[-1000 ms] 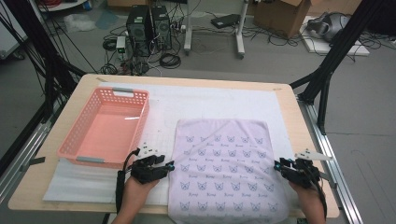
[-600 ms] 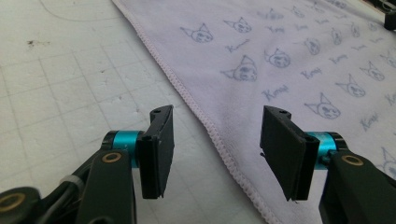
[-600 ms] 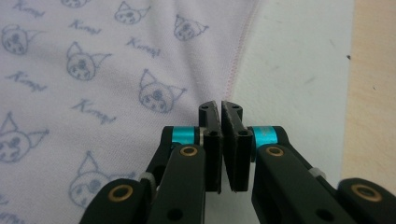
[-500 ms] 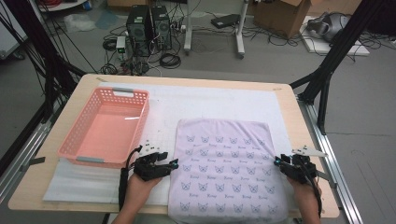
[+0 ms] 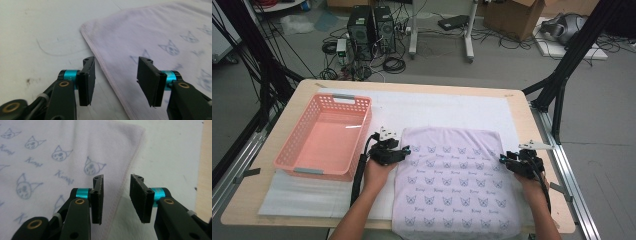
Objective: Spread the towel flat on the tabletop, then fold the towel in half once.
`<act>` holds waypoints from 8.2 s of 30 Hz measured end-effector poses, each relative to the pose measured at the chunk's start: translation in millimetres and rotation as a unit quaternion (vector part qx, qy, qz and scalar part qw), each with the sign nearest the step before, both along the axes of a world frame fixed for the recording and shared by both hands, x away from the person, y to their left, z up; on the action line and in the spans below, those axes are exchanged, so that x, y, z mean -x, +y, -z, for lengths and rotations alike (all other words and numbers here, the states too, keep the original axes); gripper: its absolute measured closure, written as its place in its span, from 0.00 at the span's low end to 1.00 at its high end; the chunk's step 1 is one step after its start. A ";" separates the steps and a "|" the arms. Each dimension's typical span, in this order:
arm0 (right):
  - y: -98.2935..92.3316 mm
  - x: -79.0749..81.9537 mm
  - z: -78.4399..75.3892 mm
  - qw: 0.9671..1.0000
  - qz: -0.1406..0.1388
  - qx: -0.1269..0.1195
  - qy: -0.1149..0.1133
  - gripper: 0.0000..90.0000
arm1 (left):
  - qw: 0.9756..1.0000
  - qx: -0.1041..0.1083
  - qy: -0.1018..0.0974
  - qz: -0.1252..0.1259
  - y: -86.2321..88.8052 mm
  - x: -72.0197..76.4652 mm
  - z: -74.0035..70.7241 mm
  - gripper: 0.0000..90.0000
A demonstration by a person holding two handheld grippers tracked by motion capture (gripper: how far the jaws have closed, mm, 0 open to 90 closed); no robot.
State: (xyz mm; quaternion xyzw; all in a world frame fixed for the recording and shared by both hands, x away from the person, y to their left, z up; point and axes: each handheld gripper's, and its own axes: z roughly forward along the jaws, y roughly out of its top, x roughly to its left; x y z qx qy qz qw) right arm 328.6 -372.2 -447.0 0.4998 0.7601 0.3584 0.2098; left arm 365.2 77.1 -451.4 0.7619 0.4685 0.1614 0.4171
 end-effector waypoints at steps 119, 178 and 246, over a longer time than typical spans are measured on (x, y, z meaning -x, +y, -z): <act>18.9 -2.3 -5.3 0.998 0.054 0.021 0.039 0.63 | 0.999 -0.044 -0.014 0.025 -7.4 26.1 -2.3 0.94; -3.7 47.5 -20.0 0.997 0.014 -0.062 0.041 0.54 | 0.996 0.081 0.040 0.026 15.2 50.0 -7.8 0.47; 2.1 50.2 -38.7 0.997 -0.064 -0.053 -0.008 0.91 | 0.996 0.074 -0.004 0.046 26.1 52.6 -40.9 0.94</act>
